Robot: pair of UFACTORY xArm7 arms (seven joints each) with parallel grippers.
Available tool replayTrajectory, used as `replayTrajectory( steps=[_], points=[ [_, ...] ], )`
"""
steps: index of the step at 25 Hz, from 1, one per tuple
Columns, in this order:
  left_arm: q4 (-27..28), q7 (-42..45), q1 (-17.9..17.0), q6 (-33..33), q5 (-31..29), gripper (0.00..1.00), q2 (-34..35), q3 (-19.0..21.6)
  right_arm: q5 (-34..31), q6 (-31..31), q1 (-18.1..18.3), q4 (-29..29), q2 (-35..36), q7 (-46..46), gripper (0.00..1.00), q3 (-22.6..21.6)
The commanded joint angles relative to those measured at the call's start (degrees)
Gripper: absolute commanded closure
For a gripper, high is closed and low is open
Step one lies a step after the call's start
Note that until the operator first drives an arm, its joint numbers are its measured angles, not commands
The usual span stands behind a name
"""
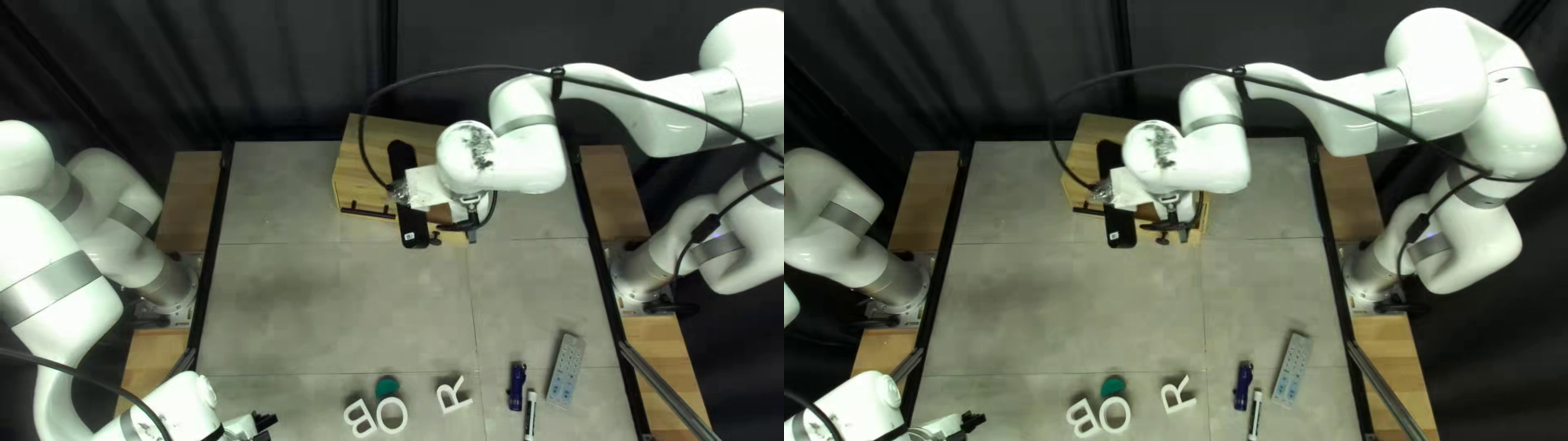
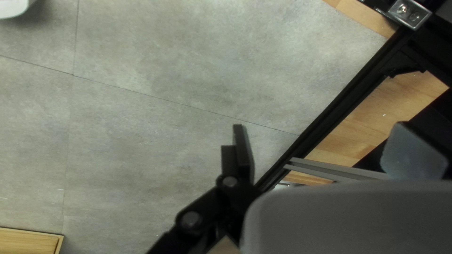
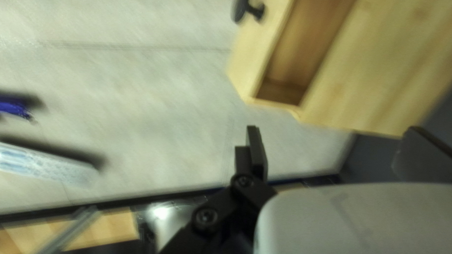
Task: Open drawers and place objects into drawer and close
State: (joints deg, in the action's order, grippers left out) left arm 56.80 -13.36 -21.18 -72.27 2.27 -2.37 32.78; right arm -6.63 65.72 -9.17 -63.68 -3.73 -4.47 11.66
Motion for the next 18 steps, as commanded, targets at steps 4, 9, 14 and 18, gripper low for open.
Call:
replayTrajectory(
  steps=[4,9,14,18],
  points=[
    [0.0,0.0,0.0,0.0,0.0,0.0,0.0,0.0,6.6,-1.2,0.2,-2.0,3.8,-1.9,0.0,0.5],
    [0.0,0.0,0.0,0.0,0.0,0.0,0.0,0.0,4.2,5.0,0.2,-6.9,10.1,3.0,0.0,0.2],
    [0.0,0.0,0.0,0.0,0.0,0.0,0.0,0.0,3.4,3.7,0.6,-6.6,12.4,6.0,0.0,0.3],
    [0.0,0.0,0.0,0.0,0.0,0.0,0.0,0.0,3.5,2.7,1.1,-5.8,12.3,6.7,0.0,0.7]
  ],
)
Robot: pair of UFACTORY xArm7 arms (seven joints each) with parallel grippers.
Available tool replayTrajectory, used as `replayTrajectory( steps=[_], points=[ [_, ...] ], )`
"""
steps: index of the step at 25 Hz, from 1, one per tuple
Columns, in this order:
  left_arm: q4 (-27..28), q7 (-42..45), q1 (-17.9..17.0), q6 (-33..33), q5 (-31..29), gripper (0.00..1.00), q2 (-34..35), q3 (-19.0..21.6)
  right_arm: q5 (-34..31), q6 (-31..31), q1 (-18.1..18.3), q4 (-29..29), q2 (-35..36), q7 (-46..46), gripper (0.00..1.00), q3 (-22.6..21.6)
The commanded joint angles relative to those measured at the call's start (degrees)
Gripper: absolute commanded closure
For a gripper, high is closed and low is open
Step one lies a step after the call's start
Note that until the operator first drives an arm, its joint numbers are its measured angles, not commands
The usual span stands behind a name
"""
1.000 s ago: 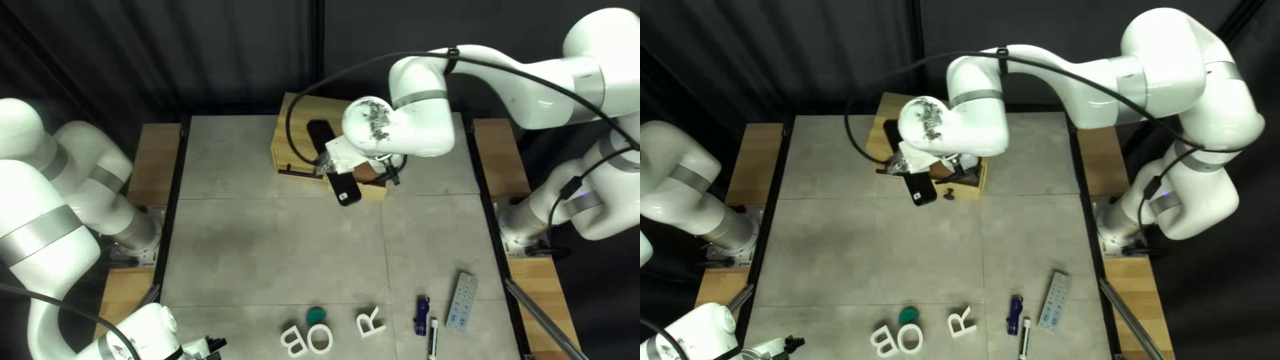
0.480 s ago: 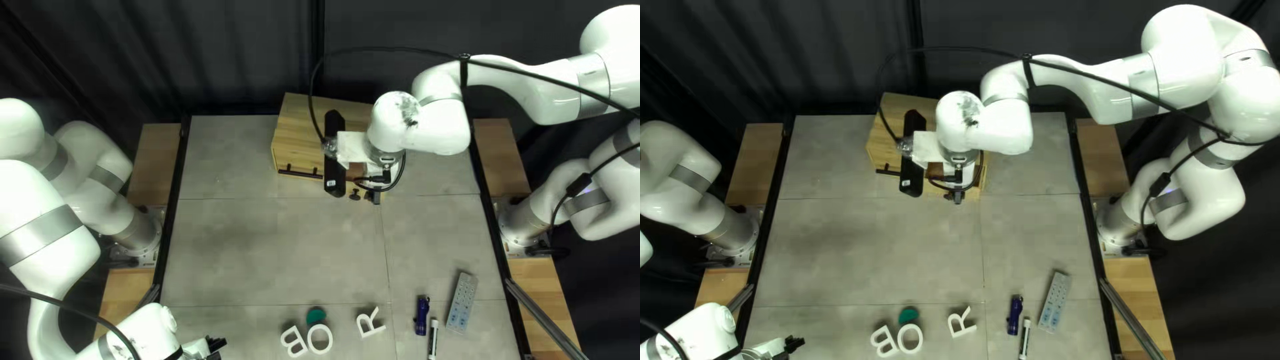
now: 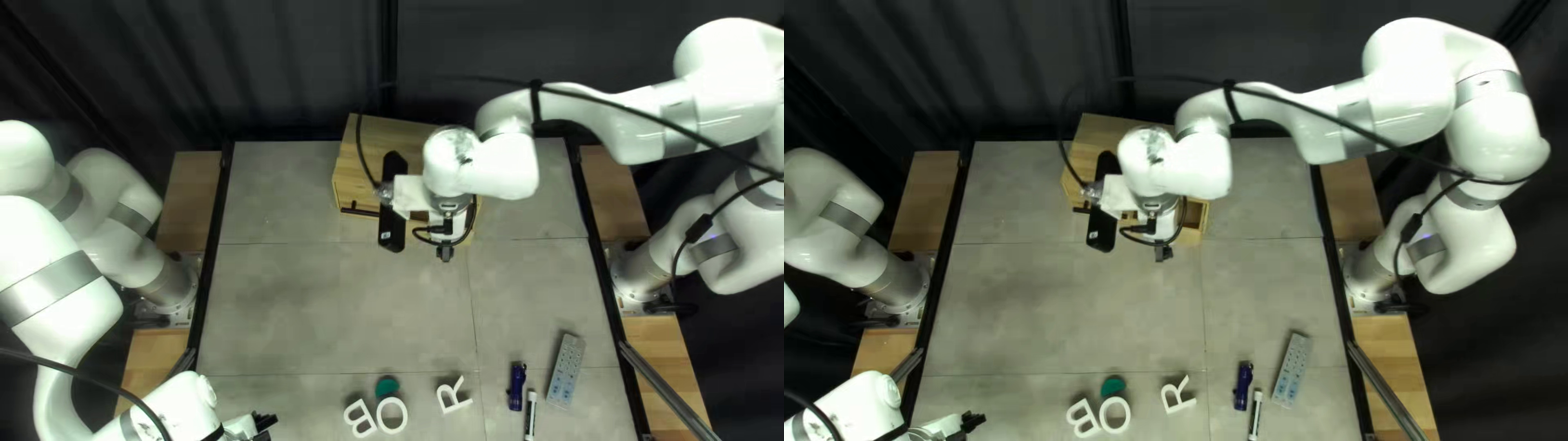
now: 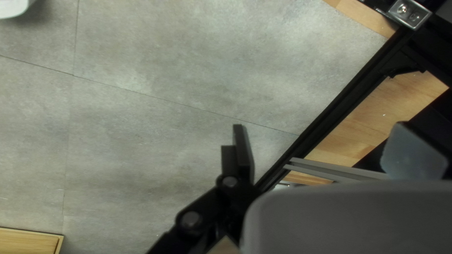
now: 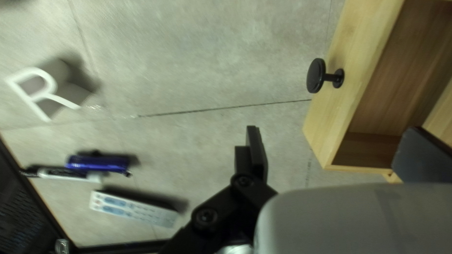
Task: Open drawers and place objects into drawer and close
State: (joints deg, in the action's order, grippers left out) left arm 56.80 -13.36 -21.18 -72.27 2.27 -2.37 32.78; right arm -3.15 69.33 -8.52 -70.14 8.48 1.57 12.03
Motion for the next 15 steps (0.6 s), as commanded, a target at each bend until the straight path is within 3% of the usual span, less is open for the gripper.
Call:
replayTrajectory(
  steps=[1,15],
  points=[
    [0.0,0.0,0.0,0.0,0.0,0.0,0.0,0.0,0.3,-1.7,0.6,1.3,-0.1,0.5,0.0,0.4],
    [0.0,0.0,0.0,0.0,0.0,0.0,0.0,0.0,0.7,-6.4,1.1,3.8,0.1,-2.9,0.0,1.2]
  ],
)
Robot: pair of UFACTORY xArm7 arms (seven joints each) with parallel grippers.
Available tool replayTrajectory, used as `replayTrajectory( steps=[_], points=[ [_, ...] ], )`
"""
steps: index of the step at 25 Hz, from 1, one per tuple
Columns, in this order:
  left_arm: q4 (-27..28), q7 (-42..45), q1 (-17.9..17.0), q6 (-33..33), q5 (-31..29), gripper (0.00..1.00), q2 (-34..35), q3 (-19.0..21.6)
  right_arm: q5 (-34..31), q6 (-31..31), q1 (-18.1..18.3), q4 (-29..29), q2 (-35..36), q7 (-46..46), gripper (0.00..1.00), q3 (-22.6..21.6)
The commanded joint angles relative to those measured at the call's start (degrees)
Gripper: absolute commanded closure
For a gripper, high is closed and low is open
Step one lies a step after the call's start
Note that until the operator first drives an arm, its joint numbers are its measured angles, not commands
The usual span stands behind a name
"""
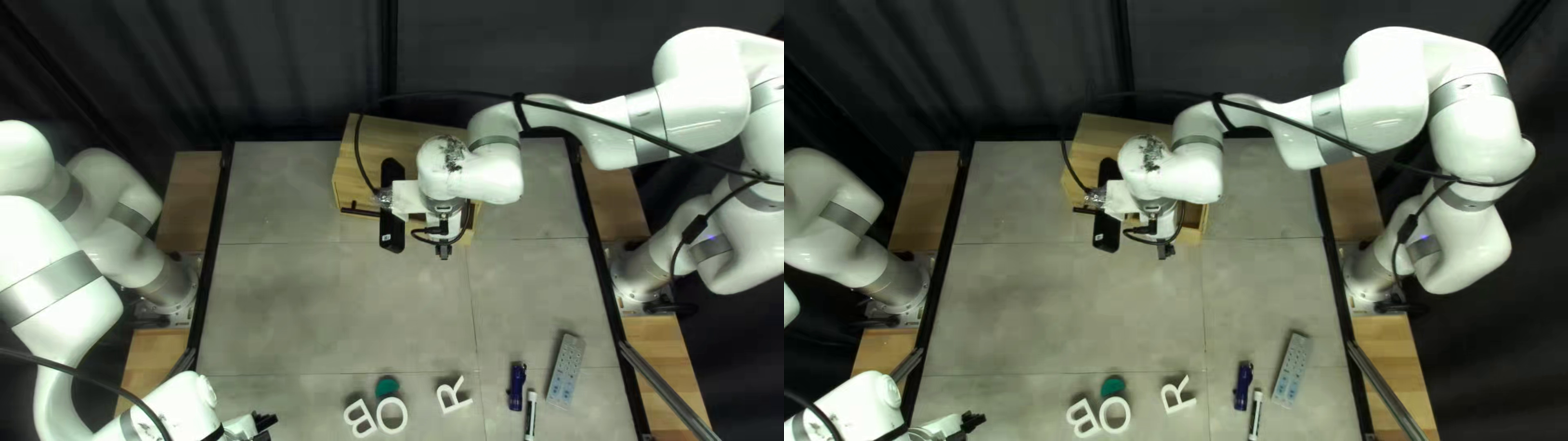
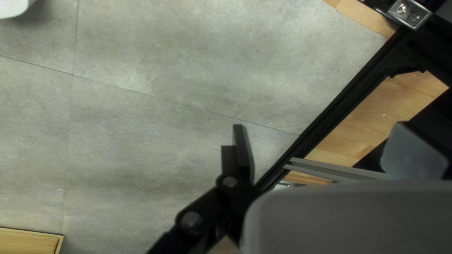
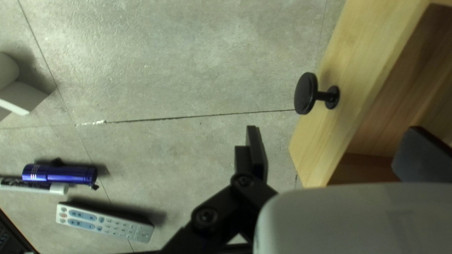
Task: Open drawers and place objects into drawer and close
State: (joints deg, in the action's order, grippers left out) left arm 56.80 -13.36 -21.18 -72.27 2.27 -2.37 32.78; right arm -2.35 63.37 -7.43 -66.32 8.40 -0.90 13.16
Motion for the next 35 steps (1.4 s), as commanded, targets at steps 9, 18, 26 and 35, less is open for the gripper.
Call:
replayTrajectory(
  steps=[9,18,26,35],
  points=[
    [0.0,0.0,0.0,0.0,0.0,0.0,0.0,0.0,1.9,-5.3,0.6,2.8,-0.6,0.2,0.0,0.3],
    [0.0,0.0,0.0,0.0,0.0,0.0,0.0,0.0,2.5,-8.0,0.9,4.6,-0.6,1.1,0.0,0.4],
    [0.0,0.0,0.0,0.0,0.0,0.0,0.0,0.0,2.2,-8.3,0.8,4.5,0.0,1.3,0.0,0.2],
    [0.0,0.0,0.0,0.0,0.0,0.0,0.0,0.0,2.3,-8.1,0.1,4.5,-0.2,0.7,0.0,-0.4]
  ],
)
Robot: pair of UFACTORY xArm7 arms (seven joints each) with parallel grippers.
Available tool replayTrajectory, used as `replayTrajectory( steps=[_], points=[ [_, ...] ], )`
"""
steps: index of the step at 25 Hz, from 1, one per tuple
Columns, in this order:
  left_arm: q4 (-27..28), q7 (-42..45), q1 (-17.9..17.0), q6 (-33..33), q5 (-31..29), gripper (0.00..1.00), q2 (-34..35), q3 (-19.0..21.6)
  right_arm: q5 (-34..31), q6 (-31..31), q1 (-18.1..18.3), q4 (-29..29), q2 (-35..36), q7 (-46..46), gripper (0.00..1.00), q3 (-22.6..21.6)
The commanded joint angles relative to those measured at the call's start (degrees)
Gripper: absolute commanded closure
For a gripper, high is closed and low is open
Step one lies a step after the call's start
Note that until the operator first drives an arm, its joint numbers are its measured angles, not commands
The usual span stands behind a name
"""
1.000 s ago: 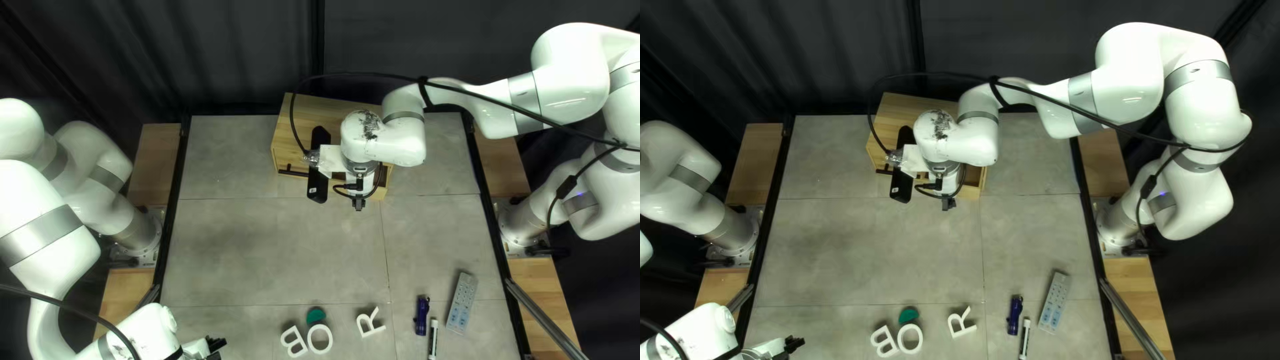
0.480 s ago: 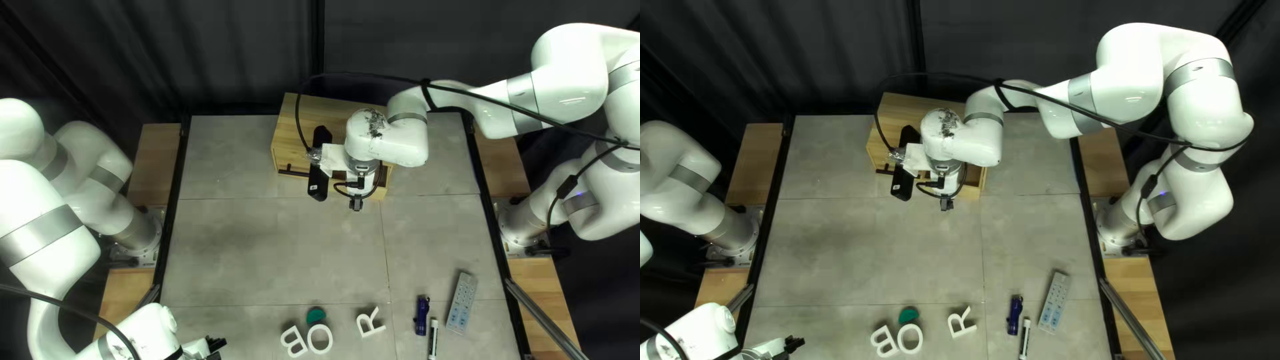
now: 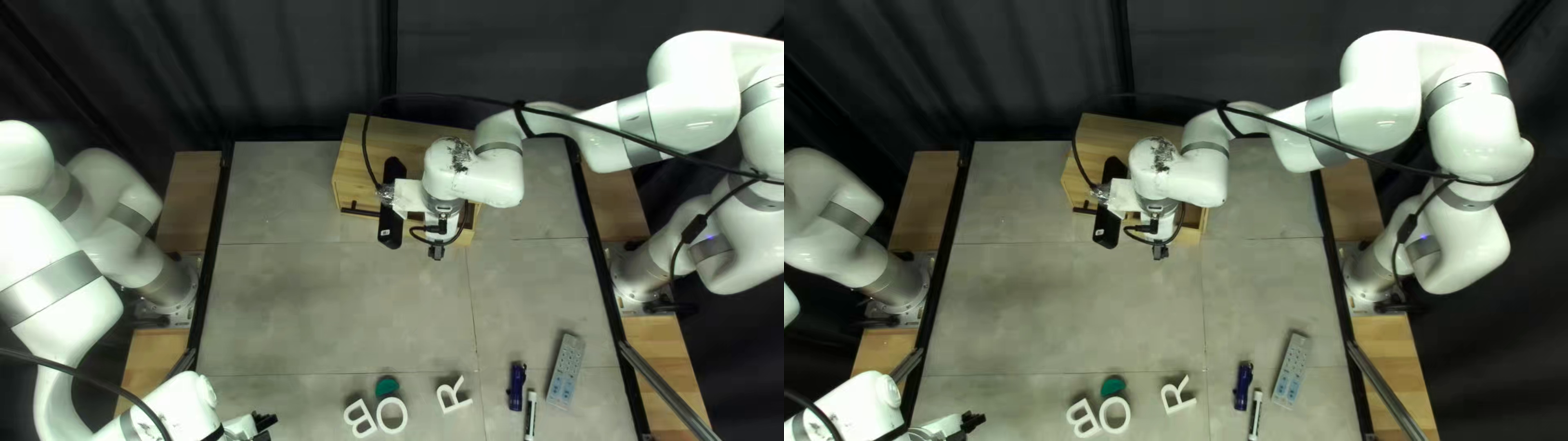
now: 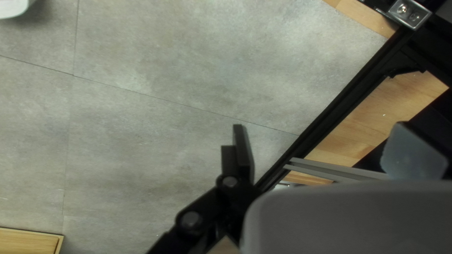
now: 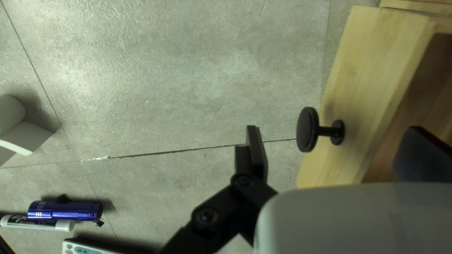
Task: Open drawers and place objects into drawer and close
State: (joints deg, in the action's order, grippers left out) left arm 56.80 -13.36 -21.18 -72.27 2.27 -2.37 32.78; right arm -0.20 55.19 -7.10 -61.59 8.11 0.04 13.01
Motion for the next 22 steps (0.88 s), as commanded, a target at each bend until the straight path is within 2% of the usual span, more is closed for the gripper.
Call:
replayTrajectory(
  steps=[1,22],
  points=[
    [0.0,0.0,0.0,0.0,0.0,0.0,0.0,0.0,0.1,0.1,-0.3,-0.3,0.1,-0.4,0.0,-0.3],
    [0.0,0.0,0.0,0.0,0.0,0.0,0.0,0.0,0.5,-0.7,-1.2,-0.2,0.2,-2.1,0.0,-0.9]
  ],
)
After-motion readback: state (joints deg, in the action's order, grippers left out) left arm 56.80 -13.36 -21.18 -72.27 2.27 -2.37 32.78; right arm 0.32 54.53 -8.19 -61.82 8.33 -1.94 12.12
